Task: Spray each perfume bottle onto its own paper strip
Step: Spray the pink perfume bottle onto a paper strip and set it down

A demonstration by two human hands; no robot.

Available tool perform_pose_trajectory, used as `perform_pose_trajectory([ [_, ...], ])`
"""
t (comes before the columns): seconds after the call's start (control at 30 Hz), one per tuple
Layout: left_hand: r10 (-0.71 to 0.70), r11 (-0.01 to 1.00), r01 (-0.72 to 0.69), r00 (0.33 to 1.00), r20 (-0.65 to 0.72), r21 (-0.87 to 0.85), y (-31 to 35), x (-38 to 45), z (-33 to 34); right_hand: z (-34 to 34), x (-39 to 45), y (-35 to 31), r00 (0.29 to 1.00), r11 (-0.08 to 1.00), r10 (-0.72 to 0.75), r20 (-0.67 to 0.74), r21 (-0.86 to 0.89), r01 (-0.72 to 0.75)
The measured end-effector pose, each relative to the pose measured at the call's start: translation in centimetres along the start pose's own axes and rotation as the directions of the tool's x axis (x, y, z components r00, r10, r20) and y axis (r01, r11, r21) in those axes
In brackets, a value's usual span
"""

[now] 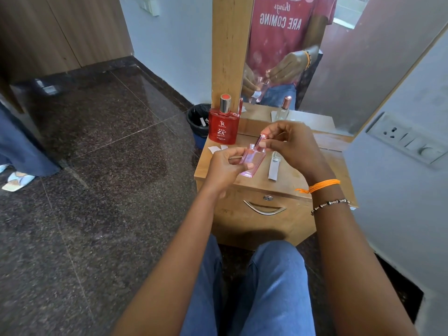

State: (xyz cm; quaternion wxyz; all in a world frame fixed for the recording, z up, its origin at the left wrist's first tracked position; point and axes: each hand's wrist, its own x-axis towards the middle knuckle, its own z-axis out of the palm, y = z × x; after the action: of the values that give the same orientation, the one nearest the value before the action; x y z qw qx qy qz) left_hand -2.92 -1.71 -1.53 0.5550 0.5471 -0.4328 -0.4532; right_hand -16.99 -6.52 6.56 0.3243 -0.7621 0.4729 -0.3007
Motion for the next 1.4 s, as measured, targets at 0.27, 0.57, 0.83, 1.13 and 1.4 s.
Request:
perform_pose_trajectory([
  [0.27, -0.045, 0.999, 0.045, 0.999, -0.006, -0.02, 0.0, -0.1, 0.1, 0.2, -0.2, 0.3, 0.997, 0.991, -0.07, 0.033, -0.109, 0.073],
  [0.57, -0.045, 0.999, 0.045, 0.999, -0.02, -0.006, -0.2, -0.3, 0.3, 1.3, -0.3, 0.3, 0.993, 0.998, -0.001, -0.12, -0.06, -0.006],
  [0.83, -0.007, 1.0, 0.007, 1.0, -0.004, 0.003, 0.2, -0.2, 0.3, 2.3, -1.7, 1.9, 0.998, 0.999, 0.034, -0.047, 0.029, -0.032],
  [1.13, -0.027, 1.0, 0.027, 1.0, -0.004, 0.013, 0.4, -0.5, 0.2, 1.7, -1.5, 1.4, 0.991, 0.986, -0.026, -0.13, 0.16, 0.047],
  [1.4, -0.033, 0.999, 0.033, 0.999, -0.034, 0.013, -0.1, -0.7, 0.4, 2.5, -0.8, 1.3, 0.974, 0.997, -0.007, -0.225, 0.074, 0.025],
])
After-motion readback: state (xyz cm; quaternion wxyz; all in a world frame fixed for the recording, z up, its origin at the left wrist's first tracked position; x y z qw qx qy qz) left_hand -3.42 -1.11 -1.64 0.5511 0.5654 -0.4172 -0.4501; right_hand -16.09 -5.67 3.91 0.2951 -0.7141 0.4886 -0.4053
